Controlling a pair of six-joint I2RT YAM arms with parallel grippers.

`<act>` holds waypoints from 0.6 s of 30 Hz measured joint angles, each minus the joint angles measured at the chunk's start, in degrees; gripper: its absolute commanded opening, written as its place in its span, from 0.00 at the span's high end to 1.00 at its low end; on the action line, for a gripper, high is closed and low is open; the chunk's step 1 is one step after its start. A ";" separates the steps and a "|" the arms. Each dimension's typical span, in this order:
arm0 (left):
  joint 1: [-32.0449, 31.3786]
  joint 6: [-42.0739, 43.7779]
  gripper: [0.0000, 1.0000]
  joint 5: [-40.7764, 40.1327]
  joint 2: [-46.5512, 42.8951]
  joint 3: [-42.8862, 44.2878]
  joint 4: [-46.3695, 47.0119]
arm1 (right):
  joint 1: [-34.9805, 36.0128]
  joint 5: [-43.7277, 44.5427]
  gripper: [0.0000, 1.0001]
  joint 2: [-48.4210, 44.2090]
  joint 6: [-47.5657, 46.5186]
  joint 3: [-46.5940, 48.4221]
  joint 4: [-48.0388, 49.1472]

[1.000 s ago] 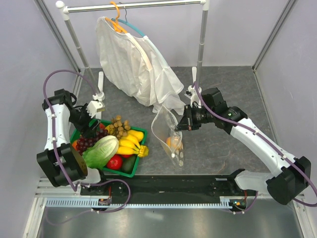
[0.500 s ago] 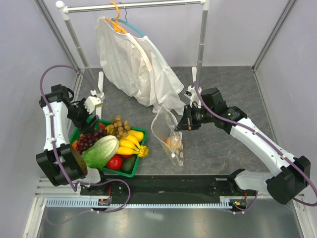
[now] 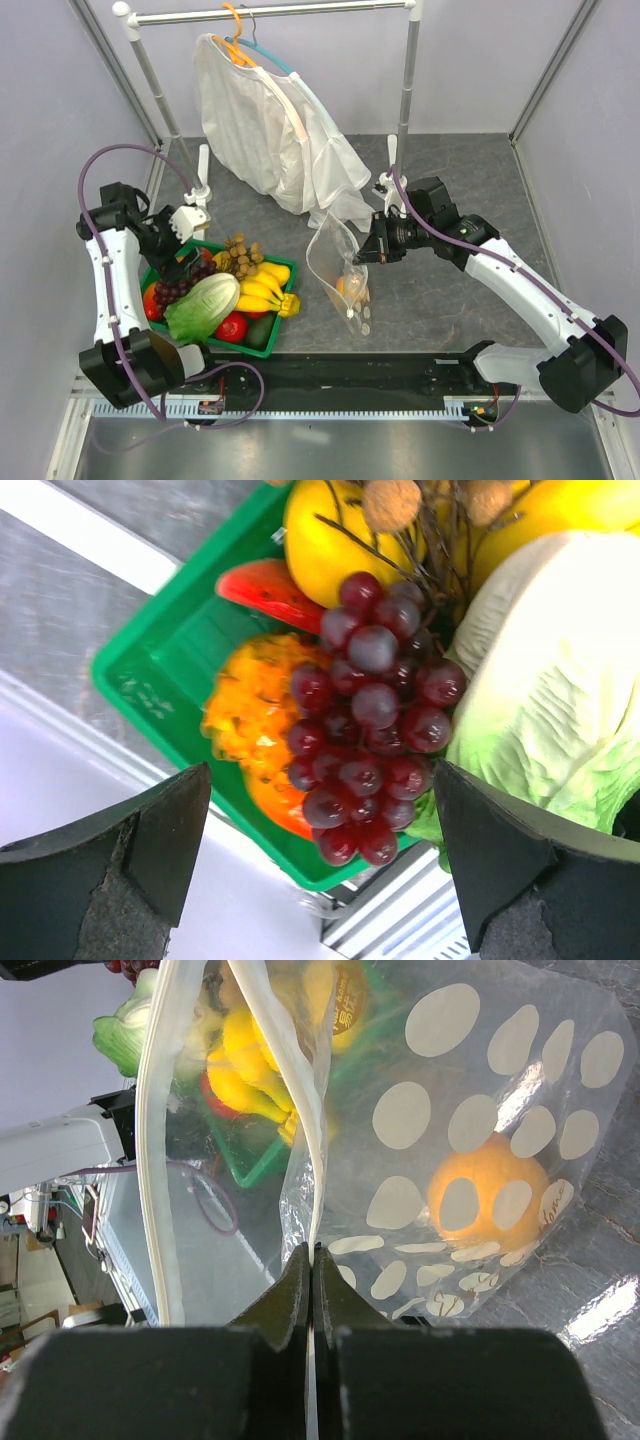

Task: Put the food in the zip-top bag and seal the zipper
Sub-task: Pick up the fake fruit from the bin.

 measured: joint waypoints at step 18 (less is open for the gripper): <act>-2.01 -0.33 0.06 -4.81 5.40 -7.39 0.52 | 0.00 0.42 1.00 0.00 -0.02 0.00 0.02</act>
